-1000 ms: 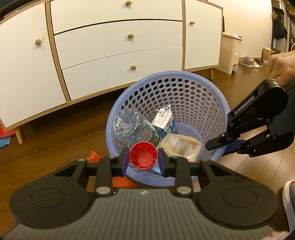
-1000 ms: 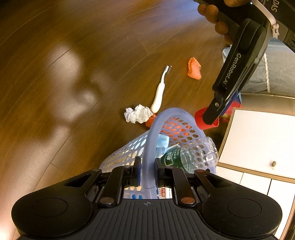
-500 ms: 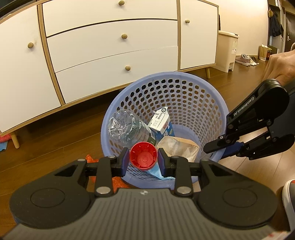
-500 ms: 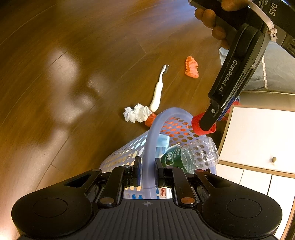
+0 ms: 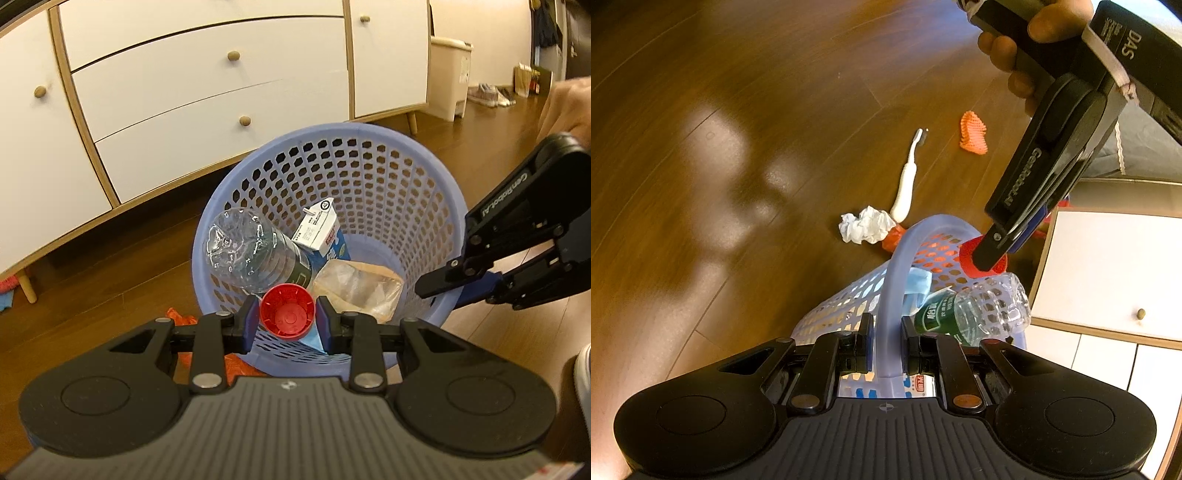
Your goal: Collect trash
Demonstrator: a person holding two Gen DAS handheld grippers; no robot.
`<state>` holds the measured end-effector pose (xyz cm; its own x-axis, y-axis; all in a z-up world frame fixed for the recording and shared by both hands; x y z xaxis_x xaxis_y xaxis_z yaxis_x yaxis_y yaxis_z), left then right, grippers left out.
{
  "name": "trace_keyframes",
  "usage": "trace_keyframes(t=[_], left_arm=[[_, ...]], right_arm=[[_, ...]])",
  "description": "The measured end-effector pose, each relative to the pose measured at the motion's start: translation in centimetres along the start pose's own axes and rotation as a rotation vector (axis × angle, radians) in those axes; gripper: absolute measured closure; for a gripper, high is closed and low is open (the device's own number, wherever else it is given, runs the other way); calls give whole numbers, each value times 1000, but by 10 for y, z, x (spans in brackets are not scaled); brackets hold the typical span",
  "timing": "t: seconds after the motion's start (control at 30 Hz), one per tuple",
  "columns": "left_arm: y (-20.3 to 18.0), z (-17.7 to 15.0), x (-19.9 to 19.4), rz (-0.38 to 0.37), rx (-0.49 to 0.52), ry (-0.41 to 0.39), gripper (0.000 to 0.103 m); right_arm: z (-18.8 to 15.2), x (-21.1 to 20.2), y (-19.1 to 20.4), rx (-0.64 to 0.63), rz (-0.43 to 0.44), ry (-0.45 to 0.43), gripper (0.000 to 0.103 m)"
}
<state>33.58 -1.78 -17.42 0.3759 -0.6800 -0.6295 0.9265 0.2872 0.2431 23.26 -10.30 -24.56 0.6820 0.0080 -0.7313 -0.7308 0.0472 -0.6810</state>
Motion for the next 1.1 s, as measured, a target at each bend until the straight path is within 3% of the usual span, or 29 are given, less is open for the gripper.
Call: trace_keyframes(t=[0.47, 0.73, 1.1], left_arm=[[-7, 7, 22, 34, 150, 60, 75], [-11, 10, 21, 7, 140, 37, 75], [-8, 20, 19, -76, 23, -13, 75]], right_arm=[[0, -1, 0, 2, 4, -3, 93], [0, -2, 2, 3, 2, -5, 93], [0, -2, 1, 8, 5, -8, 93]])
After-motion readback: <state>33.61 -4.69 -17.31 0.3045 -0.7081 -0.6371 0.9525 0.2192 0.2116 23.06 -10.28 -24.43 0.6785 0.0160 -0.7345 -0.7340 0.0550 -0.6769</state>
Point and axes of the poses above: each gripper's, at about its wrist camera, not at the fingertips, and x roughly the way its jaws point, y to its left, z to its top, the point moved 9 cm from there along x, roughly the way its jaws point, and after that the axes turned 10 degrees about x, right-handed, at the moved point
